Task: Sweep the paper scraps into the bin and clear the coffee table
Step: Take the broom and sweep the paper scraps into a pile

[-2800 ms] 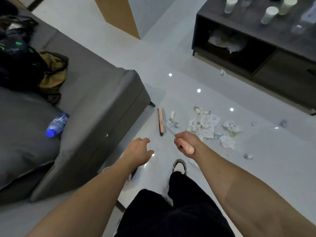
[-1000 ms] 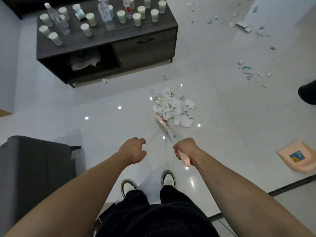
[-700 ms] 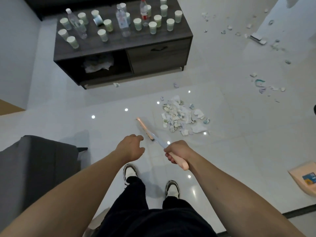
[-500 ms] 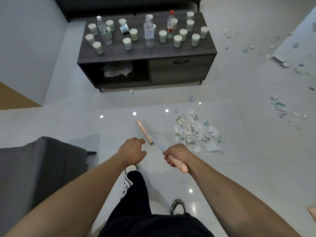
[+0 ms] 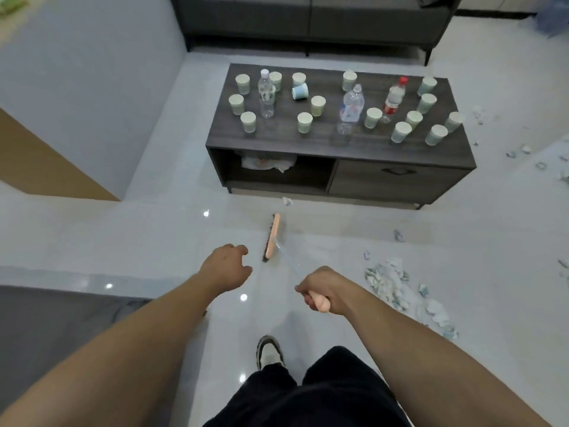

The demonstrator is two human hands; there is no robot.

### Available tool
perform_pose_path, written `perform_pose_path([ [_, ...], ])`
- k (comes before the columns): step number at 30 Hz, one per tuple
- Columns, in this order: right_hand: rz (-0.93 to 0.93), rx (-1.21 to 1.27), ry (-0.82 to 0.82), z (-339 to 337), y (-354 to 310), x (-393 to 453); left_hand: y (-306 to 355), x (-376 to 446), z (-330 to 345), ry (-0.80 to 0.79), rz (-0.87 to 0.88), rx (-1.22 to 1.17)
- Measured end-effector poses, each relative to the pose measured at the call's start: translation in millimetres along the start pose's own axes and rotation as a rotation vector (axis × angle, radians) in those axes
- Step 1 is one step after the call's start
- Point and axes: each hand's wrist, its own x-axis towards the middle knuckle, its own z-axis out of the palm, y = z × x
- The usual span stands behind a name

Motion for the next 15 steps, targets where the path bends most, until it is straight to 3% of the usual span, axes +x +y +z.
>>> perform_pose_path([
  [4,0.009,-0.007,0.040,15.1,-46.8,33.7,-13.5,39.2,-19.2,-0.020,-0.036,-0.025],
  [8,0.053,0.072,-0.021,13.2,-96.1,77.6,-15.6,85.8,-34.5,-0.031,-0.054,-0.042],
  [15,0.074,0.216,0.003,-29.0,-178.5,150.9,7.2,184.9,-71.7,-0.100,-0.073,0.029],
])
